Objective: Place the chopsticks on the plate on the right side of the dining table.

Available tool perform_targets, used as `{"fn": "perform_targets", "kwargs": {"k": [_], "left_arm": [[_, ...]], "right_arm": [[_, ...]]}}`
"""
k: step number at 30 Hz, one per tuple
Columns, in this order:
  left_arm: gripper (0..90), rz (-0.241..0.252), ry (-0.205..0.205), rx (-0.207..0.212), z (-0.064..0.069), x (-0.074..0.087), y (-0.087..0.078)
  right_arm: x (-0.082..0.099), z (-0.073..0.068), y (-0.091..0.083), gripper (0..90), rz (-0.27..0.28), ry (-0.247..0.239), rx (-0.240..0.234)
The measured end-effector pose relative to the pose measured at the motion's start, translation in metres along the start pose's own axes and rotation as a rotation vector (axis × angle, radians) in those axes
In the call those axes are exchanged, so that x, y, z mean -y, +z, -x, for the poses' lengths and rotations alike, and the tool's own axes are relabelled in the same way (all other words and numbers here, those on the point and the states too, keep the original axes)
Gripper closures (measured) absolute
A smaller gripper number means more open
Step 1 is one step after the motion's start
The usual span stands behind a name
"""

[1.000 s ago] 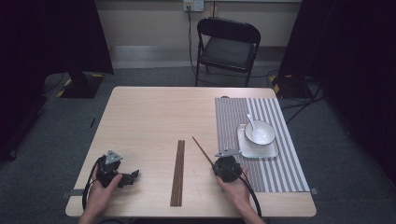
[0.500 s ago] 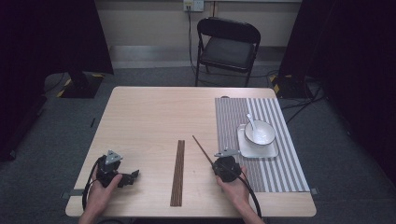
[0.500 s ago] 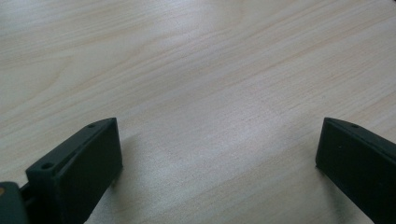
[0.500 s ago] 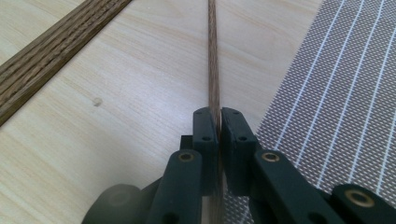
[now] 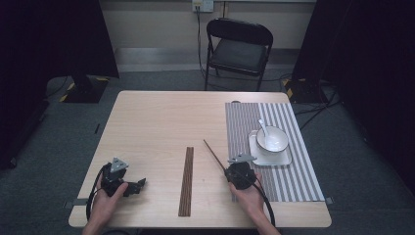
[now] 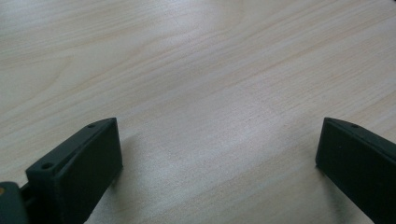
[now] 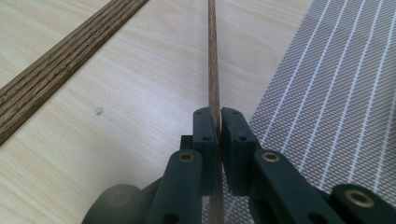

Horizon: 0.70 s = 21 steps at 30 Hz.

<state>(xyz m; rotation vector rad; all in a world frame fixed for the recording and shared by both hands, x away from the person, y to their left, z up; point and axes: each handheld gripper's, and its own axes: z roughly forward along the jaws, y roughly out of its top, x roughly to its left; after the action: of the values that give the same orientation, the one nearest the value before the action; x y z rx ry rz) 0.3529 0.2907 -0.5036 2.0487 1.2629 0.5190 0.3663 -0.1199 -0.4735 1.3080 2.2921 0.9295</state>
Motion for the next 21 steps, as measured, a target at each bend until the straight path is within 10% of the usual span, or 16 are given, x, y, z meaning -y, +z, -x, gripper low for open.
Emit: {"fn": "perform_targets", "kwargs": {"k": [21], "left_arm": [[0.0,0.0,0.0,0.001,0.0,0.0,0.0]], "right_arm": [[-0.004,0.032,-0.018,85.4,0.026,0.055,0.031]]}}
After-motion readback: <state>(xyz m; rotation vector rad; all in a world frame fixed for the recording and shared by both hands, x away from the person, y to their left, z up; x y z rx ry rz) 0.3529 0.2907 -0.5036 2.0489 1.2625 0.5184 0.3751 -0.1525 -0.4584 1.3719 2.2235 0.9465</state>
